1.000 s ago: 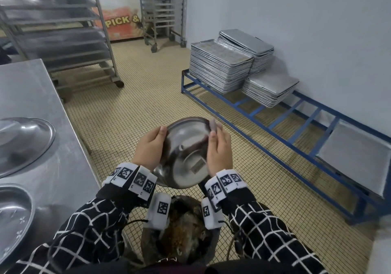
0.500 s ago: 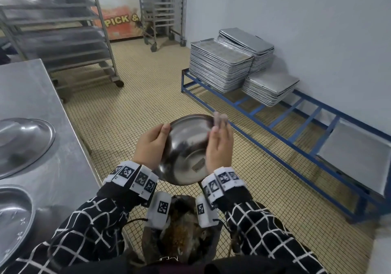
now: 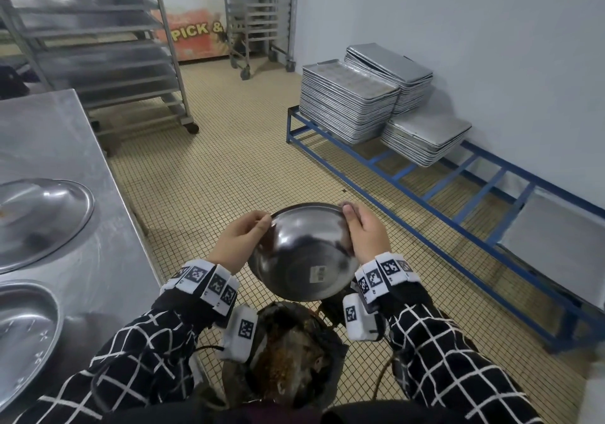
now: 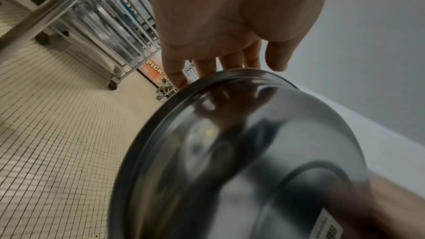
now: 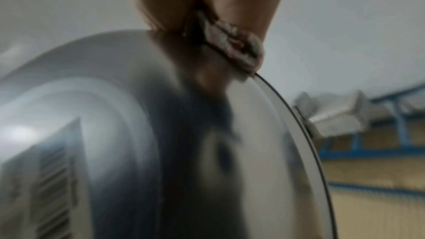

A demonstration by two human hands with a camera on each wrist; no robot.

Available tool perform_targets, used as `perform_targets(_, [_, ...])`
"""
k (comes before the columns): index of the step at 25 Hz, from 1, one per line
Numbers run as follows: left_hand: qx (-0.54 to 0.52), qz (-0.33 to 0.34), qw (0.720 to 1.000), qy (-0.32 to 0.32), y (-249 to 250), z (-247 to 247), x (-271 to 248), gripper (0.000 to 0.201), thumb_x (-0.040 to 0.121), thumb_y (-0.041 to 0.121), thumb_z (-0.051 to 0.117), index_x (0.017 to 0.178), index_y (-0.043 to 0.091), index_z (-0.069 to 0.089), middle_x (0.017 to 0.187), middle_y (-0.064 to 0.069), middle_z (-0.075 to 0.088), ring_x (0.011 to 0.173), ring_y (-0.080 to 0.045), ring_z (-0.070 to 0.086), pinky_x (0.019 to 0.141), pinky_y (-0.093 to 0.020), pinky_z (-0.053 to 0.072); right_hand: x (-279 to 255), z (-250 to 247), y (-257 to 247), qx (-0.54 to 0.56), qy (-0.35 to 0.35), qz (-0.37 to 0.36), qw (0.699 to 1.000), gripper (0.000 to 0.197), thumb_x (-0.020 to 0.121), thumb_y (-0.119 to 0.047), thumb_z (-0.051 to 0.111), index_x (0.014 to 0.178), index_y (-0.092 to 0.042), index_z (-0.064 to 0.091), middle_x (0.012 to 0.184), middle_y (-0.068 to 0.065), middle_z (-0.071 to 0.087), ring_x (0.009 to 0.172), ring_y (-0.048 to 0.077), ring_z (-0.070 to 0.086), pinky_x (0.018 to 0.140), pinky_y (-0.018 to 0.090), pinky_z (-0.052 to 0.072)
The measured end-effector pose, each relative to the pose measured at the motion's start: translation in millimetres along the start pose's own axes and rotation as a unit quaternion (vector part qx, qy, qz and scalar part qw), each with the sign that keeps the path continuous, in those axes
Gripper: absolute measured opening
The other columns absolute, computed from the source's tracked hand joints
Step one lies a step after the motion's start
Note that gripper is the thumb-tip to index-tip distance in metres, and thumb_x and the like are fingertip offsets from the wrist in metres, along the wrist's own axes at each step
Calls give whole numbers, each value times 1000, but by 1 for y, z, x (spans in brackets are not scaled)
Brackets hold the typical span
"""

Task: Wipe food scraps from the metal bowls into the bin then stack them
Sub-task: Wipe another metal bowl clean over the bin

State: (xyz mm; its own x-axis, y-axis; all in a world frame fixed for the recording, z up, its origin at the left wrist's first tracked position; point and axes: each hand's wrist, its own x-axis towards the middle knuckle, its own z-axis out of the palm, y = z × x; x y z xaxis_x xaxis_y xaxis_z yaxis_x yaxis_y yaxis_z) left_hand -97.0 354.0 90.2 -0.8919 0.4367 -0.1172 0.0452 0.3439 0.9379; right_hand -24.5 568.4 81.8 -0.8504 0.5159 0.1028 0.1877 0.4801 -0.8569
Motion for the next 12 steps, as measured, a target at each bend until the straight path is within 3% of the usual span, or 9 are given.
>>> perform_targets(2, [23, -1, 999, -37, 7, 5, -3, 23, 98, 37, 45, 101, 23, 64, 90, 5, 66, 85, -8, 61, 65, -16, 42, 7, 0, -10, -80, -58, -87, 991, 25, 97, -34, 44, 105, -17, 61, 92, -8, 60, 83, 7, 57, 72, 15, 45])
perform_targets(4, [40, 7, 998, -53, 11, 9, -1, 27, 97, 40, 44, 94, 23, 66, 89, 1, 68, 86, -16, 63, 72, -24, 48, 10, 3, -18, -114, -80, -159, 977, 26, 97, -32, 45, 105, -15, 63, 95, -6, 60, 87, 7, 55, 73, 13, 39])
perform_targets(6, [28, 9, 999, -35, 11, 9, 1, 29, 97, 42, 44, 90, 24, 67, 86, 0, 69, 84, -20, 64, 77, -30, 49, 9, 9, -20, -75, -33, -154, 985, 26, 98, -31, 44, 107, -15, 62, 101, -3, 60, 91, 7, 54, 75, 14, 40])
perform_targets(9, [-5, -4, 1000, -3, 10, 11, 2, 29, 97, 42, 44, 89, 25, 66, 85, -2, 69, 84, -22, 65, 73, -29, 49, 3, 12, -23, -11, 115, -141, 983, 24, 99, -28, 43, 106, -12, 60, 104, 2, 57, 90, 7, 54, 77, 19, 48])
perform_targets(10, [-15, -12, 1000, 7, 12, 12, 3, 29, 97, 43, 43, 90, 25, 65, 86, -4, 70, 83, -23, 66, 72, -29, 50, -2, 16, -23, -23, 134, -169, 976, 26, 98, -28, 42, 107, -11, 60, 106, 3, 56, 92, 8, 54, 81, 23, 50])
perform_targets(12, [-52, -40, 997, 29, 15, 14, 4, 29, 98, 44, 42, 91, 26, 64, 87, -7, 71, 82, -25, 68, 76, -37, 55, -16, 31, -24, -102, 101, -229, 963, 33, 97, -34, 39, 113, -14, 60, 118, 4, 53, 107, 11, 49, 94, 28, 47])
